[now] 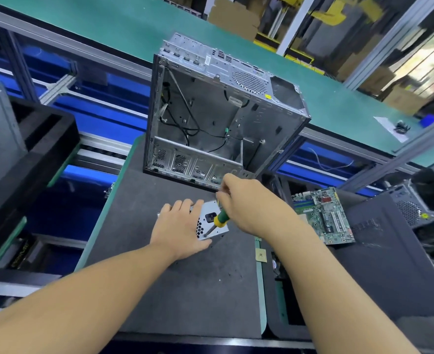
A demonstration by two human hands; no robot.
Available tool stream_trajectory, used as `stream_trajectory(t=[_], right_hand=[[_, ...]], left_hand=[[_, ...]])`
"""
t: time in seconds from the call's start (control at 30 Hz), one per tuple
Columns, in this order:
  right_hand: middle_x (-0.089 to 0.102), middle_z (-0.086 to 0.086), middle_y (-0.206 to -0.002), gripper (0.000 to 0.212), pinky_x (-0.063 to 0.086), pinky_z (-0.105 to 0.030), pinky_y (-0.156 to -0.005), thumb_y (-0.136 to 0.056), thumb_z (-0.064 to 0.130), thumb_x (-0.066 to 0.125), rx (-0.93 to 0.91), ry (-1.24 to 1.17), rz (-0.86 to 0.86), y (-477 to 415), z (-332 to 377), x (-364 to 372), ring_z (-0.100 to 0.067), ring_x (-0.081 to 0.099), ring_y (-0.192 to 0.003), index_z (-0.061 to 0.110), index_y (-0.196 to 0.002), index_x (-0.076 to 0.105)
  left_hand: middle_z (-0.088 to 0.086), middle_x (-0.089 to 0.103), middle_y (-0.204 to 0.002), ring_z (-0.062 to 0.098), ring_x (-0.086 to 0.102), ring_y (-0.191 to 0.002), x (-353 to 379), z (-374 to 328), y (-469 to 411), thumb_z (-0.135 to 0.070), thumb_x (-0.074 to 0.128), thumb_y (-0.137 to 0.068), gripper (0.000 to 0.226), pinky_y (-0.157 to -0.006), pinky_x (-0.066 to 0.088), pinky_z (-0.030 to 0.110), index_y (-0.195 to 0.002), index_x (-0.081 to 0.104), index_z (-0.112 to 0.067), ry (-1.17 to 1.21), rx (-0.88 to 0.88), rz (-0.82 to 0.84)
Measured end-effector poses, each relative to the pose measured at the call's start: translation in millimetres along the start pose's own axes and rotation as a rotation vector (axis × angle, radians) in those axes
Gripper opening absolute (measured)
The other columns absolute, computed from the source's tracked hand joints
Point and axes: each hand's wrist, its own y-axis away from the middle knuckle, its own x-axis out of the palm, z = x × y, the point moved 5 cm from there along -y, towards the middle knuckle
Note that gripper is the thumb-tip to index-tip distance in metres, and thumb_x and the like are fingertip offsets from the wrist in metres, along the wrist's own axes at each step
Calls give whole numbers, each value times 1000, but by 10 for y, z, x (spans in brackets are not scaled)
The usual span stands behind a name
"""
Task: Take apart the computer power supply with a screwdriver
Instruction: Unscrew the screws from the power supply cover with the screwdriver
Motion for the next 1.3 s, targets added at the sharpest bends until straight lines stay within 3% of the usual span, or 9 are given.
stream_trajectory(t=[0.23,0.37,0.47,0.6,0.77,0.93,1.07,1.17,1.3], right_hand=[[38,0,-112,22,46,-41,-82,-88,27,57,72,-66,114,43,-6,20,-26,47,-95,23,-107,46],[50,-8,-104,21,41,-37,-63,-101,40,39,134,-6,4,21,27,-1,-29,52,-75,22,-90,40],[56,-12,-102,19,43,-38,-65,-104,29,34,108,-48,-29,8,13,-2,-30,55,-79,13,-102,44],[34,-2,-116,20,48,-41,-81,-91,15,53,64,-105,98,64,-29,-5,-28,48,-91,22,-108,46],[59,-8,-95,33,58,-39,-65,-98,50,39,174,-41,125,-3,-22,-59,-25,63,-54,18,-105,41],[54,-8,-105,12,51,-40,-73,-99,17,40,84,-32,25,-57,27,-32,-28,58,-82,10,-106,47],[45,-1,-109,19,45,-37,-72,-91,28,52,85,-49,144,-5,16,-20,-17,50,-78,19,-105,46],[54,-7,-101,27,45,-36,-63,-99,41,40,167,-12,86,18,-20,-18,-21,54,-72,14,-105,44],[54,-13,-105,13,44,-37,-65,-103,15,34,68,109,-14,3,48,14,-27,50,-77,9,-104,46]], left_hand=[[-8,40,-144,14,38,-133,-70,-68,50,-70,51,-72,74,-95,38,36,-136,47,-33,84,135,-54],[-14,40,-147,11,33,-137,-102,-92,63,-64,55,-76,55,-100,35,36,-126,53,-40,123,195,-50],[-21,37,-149,8,31,-138,-94,-91,59,-65,52,-78,52,-101,32,34,-125,53,-44,124,198,-24],[-20,45,-143,10,39,-132,-117,-93,68,-63,57,-78,50,-95,35,34,-124,55,-41,124,191,-52],[-8,54,-115,16,49,-114,-191,-166,132,-58,68,-78,34,-93,38,36,-92,55,-30,112,292,-195],[-12,42,-95,15,45,-99,-179,-182,123,-61,60,-84,34,-89,37,34,-82,44,-31,91,304,-107],[-15,42,-92,15,45,-103,-163,-154,101,-62,57,-83,30,-90,34,31,-81,45,-35,98,283,-74],[-17,44,-90,13,45,-100,-152,-148,101,-60,56,-81,27,-88,35,31,-80,46,-35,106,282,-79],[-13,46,-91,16,48,-94,-186,-171,112,-55,59,-75,29,-85,40,33,-85,48,-30,106,258,-91]])
